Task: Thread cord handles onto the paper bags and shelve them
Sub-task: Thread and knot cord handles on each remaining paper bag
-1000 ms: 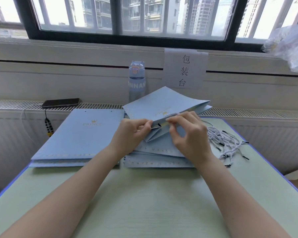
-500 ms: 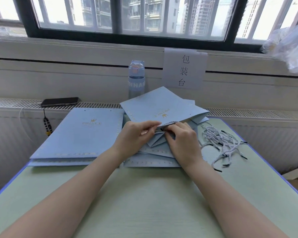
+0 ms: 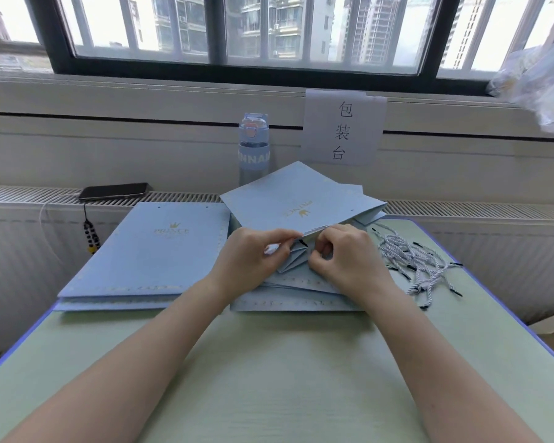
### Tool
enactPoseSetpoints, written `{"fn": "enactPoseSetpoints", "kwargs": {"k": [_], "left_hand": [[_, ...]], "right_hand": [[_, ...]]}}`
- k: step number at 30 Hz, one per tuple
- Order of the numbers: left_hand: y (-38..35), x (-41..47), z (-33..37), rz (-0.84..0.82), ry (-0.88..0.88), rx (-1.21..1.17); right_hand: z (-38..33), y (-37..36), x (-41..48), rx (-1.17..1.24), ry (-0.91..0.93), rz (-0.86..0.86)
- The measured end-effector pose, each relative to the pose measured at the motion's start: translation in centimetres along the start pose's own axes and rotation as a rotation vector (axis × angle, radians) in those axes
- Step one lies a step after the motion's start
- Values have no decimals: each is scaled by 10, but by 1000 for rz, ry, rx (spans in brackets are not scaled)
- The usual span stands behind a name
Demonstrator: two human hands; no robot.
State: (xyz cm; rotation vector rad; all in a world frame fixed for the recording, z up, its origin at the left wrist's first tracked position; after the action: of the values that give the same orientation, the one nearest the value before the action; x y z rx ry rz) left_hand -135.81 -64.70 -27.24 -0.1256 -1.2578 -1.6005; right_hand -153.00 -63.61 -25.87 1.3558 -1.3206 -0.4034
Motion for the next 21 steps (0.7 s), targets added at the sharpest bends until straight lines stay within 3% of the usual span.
{"fn": "enactPoseSetpoints", "kwargs": {"k": [11,17,21], "left_hand": [[-2,1,-2,-22,73,-120],[-1,1,-5,-65,25,-28],[1,1,-4,-56,2,-26]], "right_hand": [[1,-4,-2,34,41,123],[7,-7,2,56,51,21],[7,-5,2,63,73,41]]}}
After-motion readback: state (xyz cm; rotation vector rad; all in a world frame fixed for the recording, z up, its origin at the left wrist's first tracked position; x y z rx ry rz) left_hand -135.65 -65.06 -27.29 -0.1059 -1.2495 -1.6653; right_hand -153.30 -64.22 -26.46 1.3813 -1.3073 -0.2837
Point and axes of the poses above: each hand's wrist, its own x-axis towards the middle knuckle, its own y-axis out of the back of the hand, z = x × y, the point moved 2 cm from there along x, towards the middle knuckle, and after that the axes turned 12 degrees about -z, right-handed, at the moved point
